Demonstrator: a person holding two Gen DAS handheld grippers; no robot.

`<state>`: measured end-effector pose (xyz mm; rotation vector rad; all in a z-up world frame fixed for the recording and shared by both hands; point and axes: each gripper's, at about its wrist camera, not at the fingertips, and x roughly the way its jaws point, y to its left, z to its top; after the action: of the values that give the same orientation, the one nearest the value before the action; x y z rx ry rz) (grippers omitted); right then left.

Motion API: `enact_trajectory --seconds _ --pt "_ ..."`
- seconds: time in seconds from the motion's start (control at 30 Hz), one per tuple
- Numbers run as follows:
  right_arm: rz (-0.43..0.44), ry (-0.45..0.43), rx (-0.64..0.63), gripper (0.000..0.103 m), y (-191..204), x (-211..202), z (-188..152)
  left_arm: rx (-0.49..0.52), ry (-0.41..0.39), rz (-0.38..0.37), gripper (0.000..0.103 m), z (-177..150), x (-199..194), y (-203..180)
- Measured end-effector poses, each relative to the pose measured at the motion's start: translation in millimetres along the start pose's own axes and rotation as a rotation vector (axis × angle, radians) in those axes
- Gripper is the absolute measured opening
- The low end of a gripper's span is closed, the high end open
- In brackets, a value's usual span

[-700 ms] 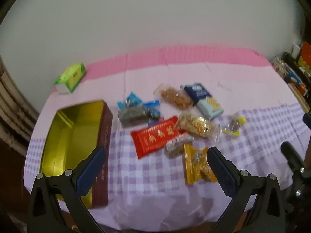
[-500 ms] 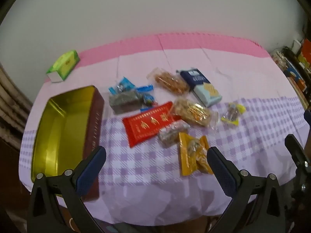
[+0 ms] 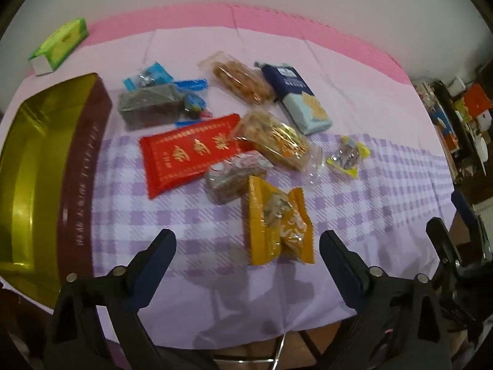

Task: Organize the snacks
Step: 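Grasp the yellow snack pouch with the left gripper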

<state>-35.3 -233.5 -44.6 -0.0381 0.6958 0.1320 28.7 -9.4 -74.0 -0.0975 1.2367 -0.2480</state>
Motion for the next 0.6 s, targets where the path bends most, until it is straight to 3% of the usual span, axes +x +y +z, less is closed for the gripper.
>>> enact_trajectory --seconds 0.13,0.33,0.4,0.5,0.57,0.6 --pt "0.003 0.016 0.014 0.103 -6 6 -5 0.009 0.012 -0.006 0.084 4 11 -5" --pt "0.004 0.039 0.048 0.103 -14 14 -11 -0.009 0.060 0.005 0.083 15 33 -12" --pt "0.003 0.042 0.051 0.103 -16 15 -13 -0.005 0.072 0.024 0.078 16 40 -15" --pt "0.004 0.047 0.055 0.103 -17 18 -15 0.012 0.067 0.047 0.062 15 47 -21" --pt "0.005 0.053 0.061 0.103 -18 20 -17 0.043 0.053 0.081 0.040 15 48 -28" --pt "0.006 0.055 0.063 0.103 -18 21 -18 0.061 0.046 0.085 0.037 14 48 -32"
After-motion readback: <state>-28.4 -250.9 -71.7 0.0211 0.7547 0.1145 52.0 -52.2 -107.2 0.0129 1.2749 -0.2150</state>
